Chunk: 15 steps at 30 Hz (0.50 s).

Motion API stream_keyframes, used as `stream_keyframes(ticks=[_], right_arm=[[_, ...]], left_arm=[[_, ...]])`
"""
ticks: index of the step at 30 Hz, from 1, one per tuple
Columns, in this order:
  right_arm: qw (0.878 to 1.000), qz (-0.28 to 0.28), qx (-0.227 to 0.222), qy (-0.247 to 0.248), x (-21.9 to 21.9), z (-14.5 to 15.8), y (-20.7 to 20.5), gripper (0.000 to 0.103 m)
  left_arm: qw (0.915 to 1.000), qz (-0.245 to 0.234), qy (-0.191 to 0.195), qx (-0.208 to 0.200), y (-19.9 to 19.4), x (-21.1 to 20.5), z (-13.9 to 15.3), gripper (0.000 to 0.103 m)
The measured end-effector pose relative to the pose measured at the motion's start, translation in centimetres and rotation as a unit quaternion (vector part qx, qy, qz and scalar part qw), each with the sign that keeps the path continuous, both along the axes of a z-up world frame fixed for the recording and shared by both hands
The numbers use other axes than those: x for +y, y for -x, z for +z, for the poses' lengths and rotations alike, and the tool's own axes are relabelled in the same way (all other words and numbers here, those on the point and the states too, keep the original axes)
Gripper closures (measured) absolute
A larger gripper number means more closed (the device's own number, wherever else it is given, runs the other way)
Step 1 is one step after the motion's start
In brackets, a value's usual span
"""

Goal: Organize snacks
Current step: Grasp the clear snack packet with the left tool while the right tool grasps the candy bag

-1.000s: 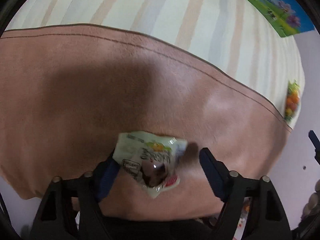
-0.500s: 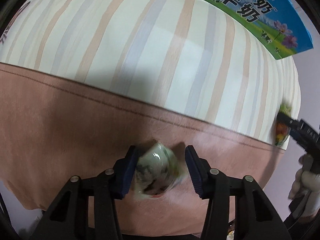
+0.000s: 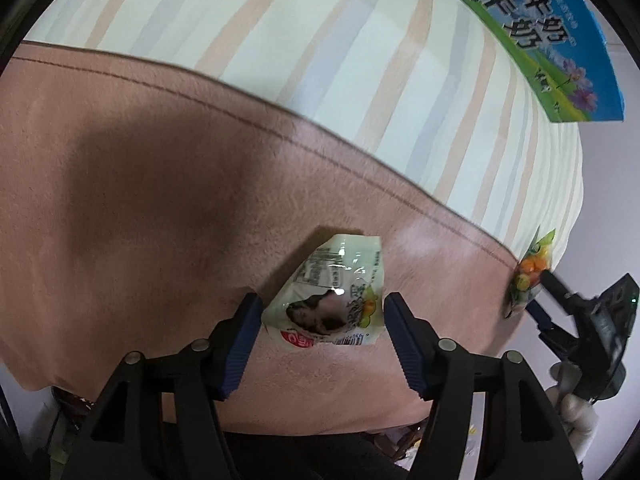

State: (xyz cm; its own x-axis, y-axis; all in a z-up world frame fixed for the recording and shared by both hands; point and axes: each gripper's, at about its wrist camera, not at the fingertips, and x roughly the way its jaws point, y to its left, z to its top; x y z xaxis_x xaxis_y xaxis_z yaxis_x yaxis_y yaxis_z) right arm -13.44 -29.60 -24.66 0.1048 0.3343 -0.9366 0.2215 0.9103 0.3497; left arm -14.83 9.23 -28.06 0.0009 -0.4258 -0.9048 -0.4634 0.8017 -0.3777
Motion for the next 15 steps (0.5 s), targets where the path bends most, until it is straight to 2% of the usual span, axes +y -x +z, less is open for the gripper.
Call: stream_keyframes(ticks=[4, 8, 9, 12, 14, 15], right_arm=[[1.000, -0.027, -0.005, 0.000, -1.0, 0.7, -0.5, 0.020], [0.999, -0.037, -0.001, 0.011, -1.0, -0.6, -1.8, 0.020], [0.999, -0.032, 0.000, 0.015, -0.7, -0.8, -1.9, 0.020], [0.998, 0.016, -0.008, 0.066, 1.3, -1.3, -2.1, 0.023], [0.993, 0.054, -0.019, 0.100, 3.2, -1.3, -2.0, 0.044], [0.991, 0.068, -0.025, 0.110, 3.8, -1.1, -1.7, 0.046]], left_arm=[[0.9998, -0.011, -0.013, 0.012, -1.0, -1.0, -1.4, 0.039], [0.9991, -0.013, -0.039, 0.004, -0.4, -1.0, -2.2, 0.041], [0.9985, -0.016, -0.053, -0.002, -0.3, -1.2, -2.0, 0.046], [0.9978, -0.024, -0.061, -0.014, 0.2, -2.0, -1.6, 0.047], [0.9975, -0.025, -0.063, -0.019, 0.5, -2.1, -1.2, 0.047], [0.9975, -0.024, -0.064, -0.021, 0.8, -1.6, -0.7, 0.047]])
